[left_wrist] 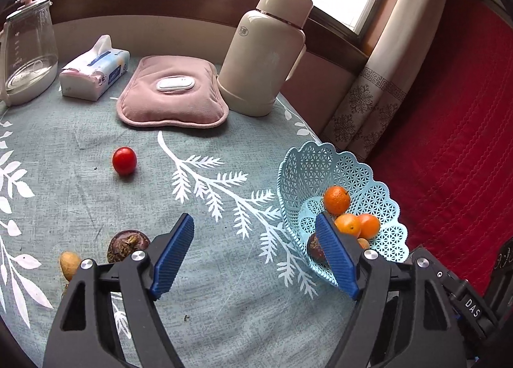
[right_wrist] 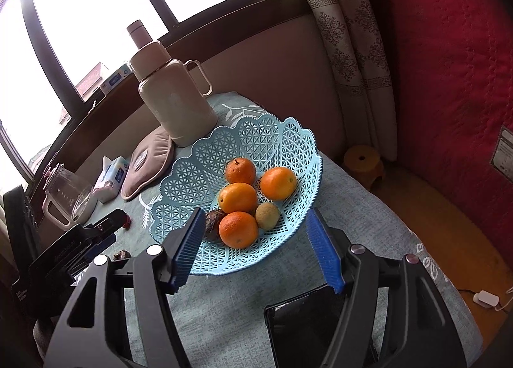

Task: Organize fruits
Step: 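Withdraw both tools and move the left tool toward the tan fruit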

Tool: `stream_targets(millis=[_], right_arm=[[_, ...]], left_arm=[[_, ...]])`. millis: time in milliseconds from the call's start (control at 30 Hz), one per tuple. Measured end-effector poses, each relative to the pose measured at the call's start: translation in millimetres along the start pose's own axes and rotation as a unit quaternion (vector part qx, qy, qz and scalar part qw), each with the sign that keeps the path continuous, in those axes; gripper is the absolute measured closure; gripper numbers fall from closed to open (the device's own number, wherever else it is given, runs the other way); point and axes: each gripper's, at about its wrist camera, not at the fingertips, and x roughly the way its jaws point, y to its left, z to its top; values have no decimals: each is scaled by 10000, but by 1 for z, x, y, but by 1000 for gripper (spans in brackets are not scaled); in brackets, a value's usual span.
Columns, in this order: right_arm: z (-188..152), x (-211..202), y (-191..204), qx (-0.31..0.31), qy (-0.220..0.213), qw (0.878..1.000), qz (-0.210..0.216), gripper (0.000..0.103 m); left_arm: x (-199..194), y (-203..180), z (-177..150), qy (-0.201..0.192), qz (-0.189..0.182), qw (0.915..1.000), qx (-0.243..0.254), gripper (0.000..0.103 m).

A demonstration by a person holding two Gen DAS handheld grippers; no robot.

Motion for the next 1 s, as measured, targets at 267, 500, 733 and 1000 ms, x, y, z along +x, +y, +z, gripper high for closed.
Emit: stream_targets(millis=[267, 500, 733, 1000], right_arm=[[-6, 0, 5, 6, 51, 10000, 39, 36], [-11, 2, 11, 9, 99, 9999, 98, 32], [-15, 2, 15, 115, 132, 9996, 225, 17], [-22, 4, 29, 16, 229, 9993, 303, 17]], left_arm=[[-21, 19, 1, -235, 182, 9995, -62, 21], [-34, 43, 0, -318, 367, 9984, -277, 21], [-44, 66, -3, -326, 762, 9958, -377, 17], [-58, 95, -9, -382, 913, 9933, -590, 17]])
